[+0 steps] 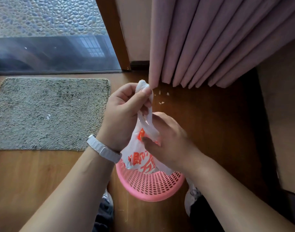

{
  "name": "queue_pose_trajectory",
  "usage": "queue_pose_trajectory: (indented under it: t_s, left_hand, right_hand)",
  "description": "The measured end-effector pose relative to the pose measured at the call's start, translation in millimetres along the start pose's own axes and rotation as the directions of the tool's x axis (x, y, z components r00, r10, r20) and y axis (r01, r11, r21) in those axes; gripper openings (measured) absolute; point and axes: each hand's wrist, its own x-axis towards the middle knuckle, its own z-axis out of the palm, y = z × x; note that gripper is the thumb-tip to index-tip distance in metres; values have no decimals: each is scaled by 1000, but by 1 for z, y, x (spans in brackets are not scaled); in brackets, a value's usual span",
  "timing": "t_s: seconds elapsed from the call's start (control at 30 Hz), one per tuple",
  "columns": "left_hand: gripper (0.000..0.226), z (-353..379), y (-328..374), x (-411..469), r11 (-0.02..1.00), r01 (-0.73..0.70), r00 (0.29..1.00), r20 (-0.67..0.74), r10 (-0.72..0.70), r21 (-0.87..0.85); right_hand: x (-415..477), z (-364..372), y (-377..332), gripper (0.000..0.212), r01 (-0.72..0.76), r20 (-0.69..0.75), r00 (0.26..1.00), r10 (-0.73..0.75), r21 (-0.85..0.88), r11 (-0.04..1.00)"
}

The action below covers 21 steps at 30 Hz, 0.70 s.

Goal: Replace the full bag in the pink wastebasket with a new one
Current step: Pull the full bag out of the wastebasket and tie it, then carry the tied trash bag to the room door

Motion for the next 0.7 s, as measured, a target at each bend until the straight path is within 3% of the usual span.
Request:
queue_pose_trajectory:
  t_s: [0.17, 0.37, 0.47, 0.7]
  left_hand:
    - [12, 3, 27, 21, 999, 44, 998, 46, -45, 13]
    - [9, 27, 124, 18, 991, 80, 989, 114, -92, 108]
    - [10, 33, 192, 12, 992, 72, 993, 81, -81, 107]
    - [13, 53, 356, -18, 993, -10, 999, -31, 14, 115]
  right_hand:
    - [22, -10, -2, 41, -11, -21, 1000, 10, -48, 999]
    - [35, -77, -60, 32, -37, 26, 999, 37, -37, 999]
    - [49, -122, -97, 25, 38, 5, 999, -38, 39, 999]
    - [81, -230, -213, 36, 207, 85, 977, -196, -147, 967]
